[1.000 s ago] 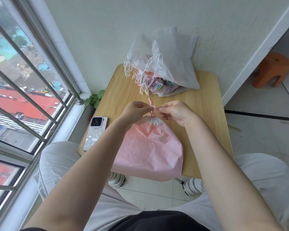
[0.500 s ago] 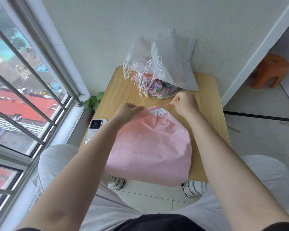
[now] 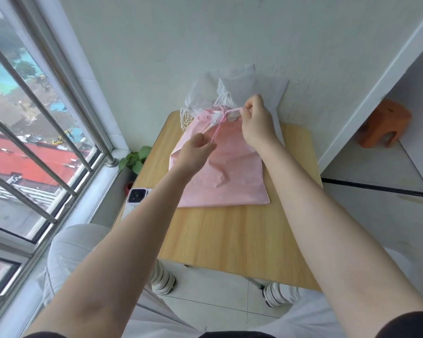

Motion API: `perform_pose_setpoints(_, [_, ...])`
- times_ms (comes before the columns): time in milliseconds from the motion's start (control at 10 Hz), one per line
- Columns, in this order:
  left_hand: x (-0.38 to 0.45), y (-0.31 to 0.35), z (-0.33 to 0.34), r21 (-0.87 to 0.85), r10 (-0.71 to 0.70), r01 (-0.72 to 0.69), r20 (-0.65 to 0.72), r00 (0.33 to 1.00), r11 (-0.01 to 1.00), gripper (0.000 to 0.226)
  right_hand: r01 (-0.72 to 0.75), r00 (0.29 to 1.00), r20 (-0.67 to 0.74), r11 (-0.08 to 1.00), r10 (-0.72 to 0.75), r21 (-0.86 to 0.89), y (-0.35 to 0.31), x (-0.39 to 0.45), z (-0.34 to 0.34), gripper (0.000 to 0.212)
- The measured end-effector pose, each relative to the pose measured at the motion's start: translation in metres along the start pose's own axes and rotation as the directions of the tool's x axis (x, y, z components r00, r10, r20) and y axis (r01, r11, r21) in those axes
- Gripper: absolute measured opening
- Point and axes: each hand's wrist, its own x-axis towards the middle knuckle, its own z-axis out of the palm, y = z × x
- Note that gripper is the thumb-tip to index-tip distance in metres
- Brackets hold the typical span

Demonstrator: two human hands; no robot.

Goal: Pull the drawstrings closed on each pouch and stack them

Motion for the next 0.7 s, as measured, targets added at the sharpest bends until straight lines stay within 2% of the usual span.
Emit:
perform_pose_setpoints(100, [0.0, -0.011, 0.002, 0.148, -0.091, 0.076, 0.093, 0.992, 0.986, 0.013, -0.041, 0.996, 0.076, 0.999, 0.043, -0.03, 0.016, -0.011, 0.003, 0.01])
perform_pose_setpoints(200, [-0.005, -0.025, 0.002, 0.294, -0.235, 0.189, 0.13, 0.963, 0.937, 0.022, -0.102, 0.937, 0.309, 0.974, 0.162, -0.201, 0.029, -0.022, 0.006, 0.015])
perform_pose_setpoints(300, [-0.011, -0.033, 0.003, 0.349, -0.328, 0.282, 0.08, 0.941, 0.894, 0.038, -0.059, 0.702, 0.611, 0.886, 0.365, -0.461, 0.037, -0.039, 0.01, 0.02])
perform_pose_setpoints(400, [-0.016, -0.041, 0.005, 0.419, -0.253, 0.251, -0.051, 0.966, 0.873, 0.035, -0.007, 0.605, 0.642, 0.809, 0.471, -0.588, 0.043, -0.048, 0.015, 0.018])
perform_pose_setpoints(500, [-0.019, -0.041, 0.005, 0.466, -0.188, 0.202, -0.076, 0.979, 0.861, 0.025, -0.003, 0.555, 0.649, 0.781, 0.521, -0.625, 0.04, -0.047, 0.011, 0.021])
perform_pose_setpoints(600, [-0.023, -0.034, 0.003, 0.474, -0.157, 0.198, -0.125, 0.98, 0.858, 0.029, 0.018, 0.659, 0.592, 0.777, 0.464, -0.629, 0.033, -0.042, -0.001, 0.027])
perform_pose_setpoints(700, [-0.021, -0.019, 0.004, 0.433, -0.086, 0.156, -0.177, 0.98, 0.888, 0.026, 0.012, 0.898, 0.381, 0.857, 0.217, -0.516, 0.024, -0.034, -0.01, 0.023])
